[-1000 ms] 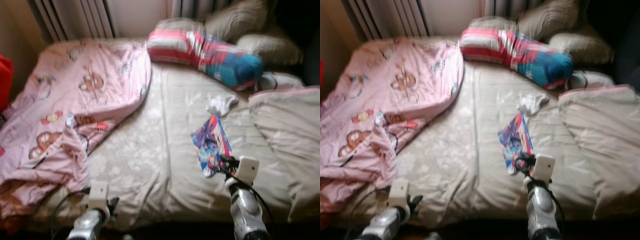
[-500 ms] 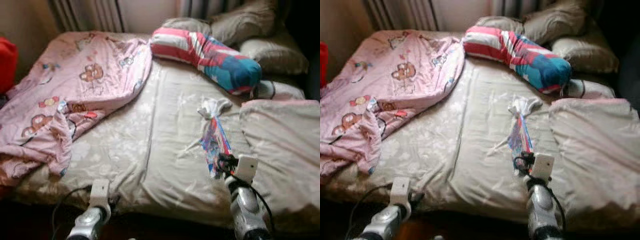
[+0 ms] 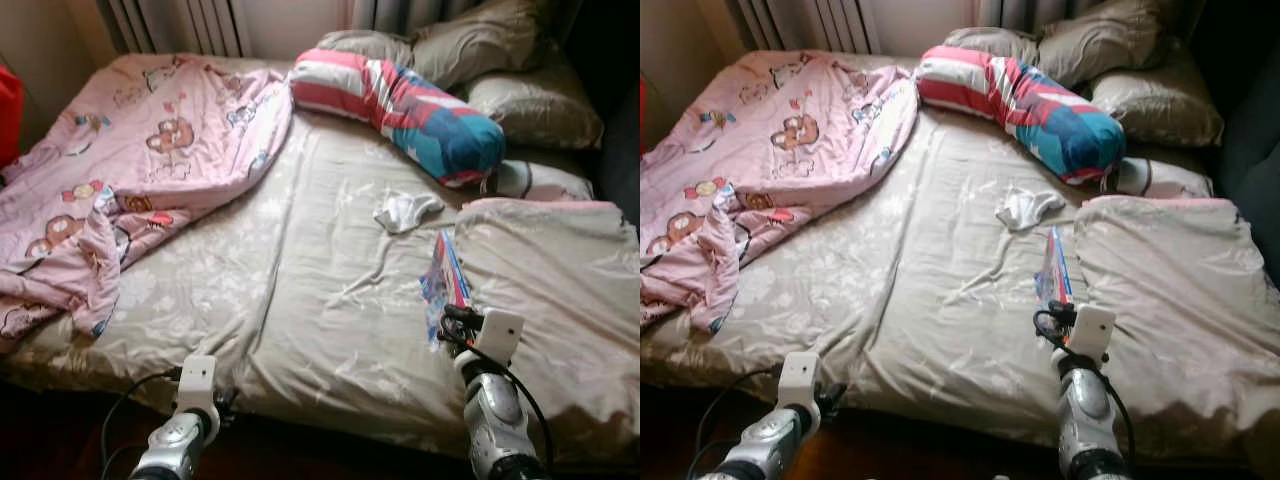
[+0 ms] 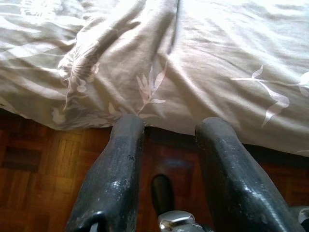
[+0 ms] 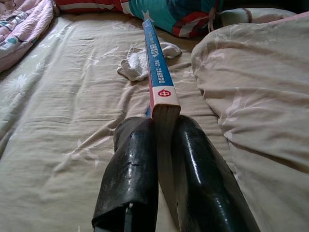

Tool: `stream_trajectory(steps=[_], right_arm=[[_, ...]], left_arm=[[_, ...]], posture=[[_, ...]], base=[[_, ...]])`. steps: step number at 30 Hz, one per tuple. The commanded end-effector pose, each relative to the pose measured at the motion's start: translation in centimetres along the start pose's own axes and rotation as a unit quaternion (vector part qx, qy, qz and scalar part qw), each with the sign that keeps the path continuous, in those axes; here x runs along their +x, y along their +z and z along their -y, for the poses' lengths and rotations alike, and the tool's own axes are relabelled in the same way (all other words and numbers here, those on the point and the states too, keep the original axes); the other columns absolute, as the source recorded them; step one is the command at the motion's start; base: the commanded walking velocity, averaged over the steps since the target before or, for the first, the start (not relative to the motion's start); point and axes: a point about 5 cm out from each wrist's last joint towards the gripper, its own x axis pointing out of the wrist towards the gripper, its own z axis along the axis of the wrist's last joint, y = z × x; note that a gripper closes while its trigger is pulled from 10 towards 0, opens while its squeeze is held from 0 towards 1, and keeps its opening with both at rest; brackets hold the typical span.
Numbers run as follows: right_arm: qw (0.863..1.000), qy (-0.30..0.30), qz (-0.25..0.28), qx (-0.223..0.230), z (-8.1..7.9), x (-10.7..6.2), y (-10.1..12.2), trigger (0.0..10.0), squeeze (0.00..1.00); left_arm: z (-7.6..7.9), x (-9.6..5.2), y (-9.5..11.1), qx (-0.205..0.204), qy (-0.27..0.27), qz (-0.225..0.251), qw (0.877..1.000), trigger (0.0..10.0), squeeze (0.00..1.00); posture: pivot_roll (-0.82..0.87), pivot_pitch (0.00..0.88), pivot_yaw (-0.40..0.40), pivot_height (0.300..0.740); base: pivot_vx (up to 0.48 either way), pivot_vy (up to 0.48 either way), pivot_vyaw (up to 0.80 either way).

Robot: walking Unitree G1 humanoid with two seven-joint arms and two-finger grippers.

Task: Clean up the room

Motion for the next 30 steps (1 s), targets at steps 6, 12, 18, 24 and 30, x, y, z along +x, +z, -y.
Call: stream_trajectory(steps=[6, 12, 18, 24, 30], right_arm=[[1.0, -0.001, -0.005, 0.006, -0.45, 0.2, 0.05, 10.0, 0.0], [1.0, 0.002, 0.002, 0.005, -0.56, 0.21, 0.18, 10.0, 0.0], [1.0, 0.005, 0.007, 0.004, -0.63, 0.25, 0.32, 10.0, 0.0], [1.0, 0.008, 0.004, 0.002, -0.77, 0.29, 0.29, 10.0, 0.0], [1.0, 0.012, 0.002, 0.001, -1.04, 0.28, 0.19, 10.0, 0.0]], left_arm=[[-0.45, -0.27, -0.72, -0.008, 0.005, -0.01, 1.0, 10.0, 0.0], [-0.41, -0.25, -0.65, -0.007, 0.004, -0.008, 1.0, 10.0, 0.0], [-0.35, -0.23, -0.6, -0.006, 0.003, -0.008, 1.0, 10.0, 0.0], [-0.23, -0.19, -0.53, -0.004, 0.0, -0.007, 1.0, 10.0, 0.0], [-0.07, -0.16, -0.44, 0.004, -0.005, -0.004, 1.0, 10.0, 0.0]], posture=[[-0.06, 0.16, 0.011, 0.74], [-0.06, 0.16, 0.011, 0.74], [-0.07, 0.148, 0.012, 0.74], [-0.06, 0.14, 0.01, 0.74], [-0.06, 0.139, 0.009, 0.74]], base=[[0.0, 0.0, -0.1], [0.0, 0.0, -0.47], [0.0, 0.0, 0.0], [0.0, 0.0, 0.0], [0.0, 0.0, 0.0]])
